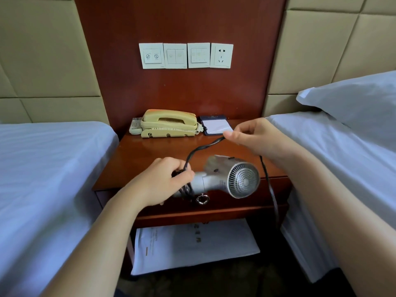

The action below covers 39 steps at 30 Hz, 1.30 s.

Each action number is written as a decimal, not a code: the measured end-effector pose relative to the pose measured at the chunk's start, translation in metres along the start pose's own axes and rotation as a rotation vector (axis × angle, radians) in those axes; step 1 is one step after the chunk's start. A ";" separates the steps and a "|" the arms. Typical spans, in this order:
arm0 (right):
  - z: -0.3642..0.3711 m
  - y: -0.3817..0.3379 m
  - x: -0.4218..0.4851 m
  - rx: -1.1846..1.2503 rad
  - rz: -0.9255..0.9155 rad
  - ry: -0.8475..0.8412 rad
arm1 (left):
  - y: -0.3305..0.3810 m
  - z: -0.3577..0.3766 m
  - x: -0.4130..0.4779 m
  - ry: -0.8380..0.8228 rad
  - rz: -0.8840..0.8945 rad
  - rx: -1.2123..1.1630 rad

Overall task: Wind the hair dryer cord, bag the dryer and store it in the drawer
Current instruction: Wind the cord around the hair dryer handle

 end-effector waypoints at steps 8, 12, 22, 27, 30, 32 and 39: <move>-0.005 0.044 0.003 0.192 0.096 0.059 | -0.001 -0.003 0.007 -0.176 0.059 -0.651; 0.000 0.067 0.002 0.142 0.167 0.111 | 0.002 -0.002 0.007 -0.130 0.084 -0.737; 0.032 0.040 -0.014 -0.106 0.098 -0.308 | -0.037 -0.026 0.027 0.158 -0.201 -0.994; 0.055 -0.007 -0.030 -0.145 -0.025 -0.573 | -0.052 -0.029 0.024 0.334 -0.346 -0.946; 0.059 -0.032 -0.028 -0.262 -0.159 -0.565 | -0.050 -0.031 0.021 0.408 -0.307 -0.763; 0.058 -0.048 -0.026 -0.284 -0.230 -0.512 | -0.045 -0.029 0.020 0.427 -0.261 -0.579; 0.042 -0.071 -0.010 -0.288 -0.300 -0.194 | -0.015 -0.012 0.011 0.299 -0.144 -0.091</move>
Point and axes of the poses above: each hand's wrist, its own x-axis towards the middle knuckle, its own z-axis out of the palm, y = z × x, the point moved 6 cm from there along x, towards the middle knuckle, and after that the axes turned 12 degrees about -z, right-handed, at the moved point
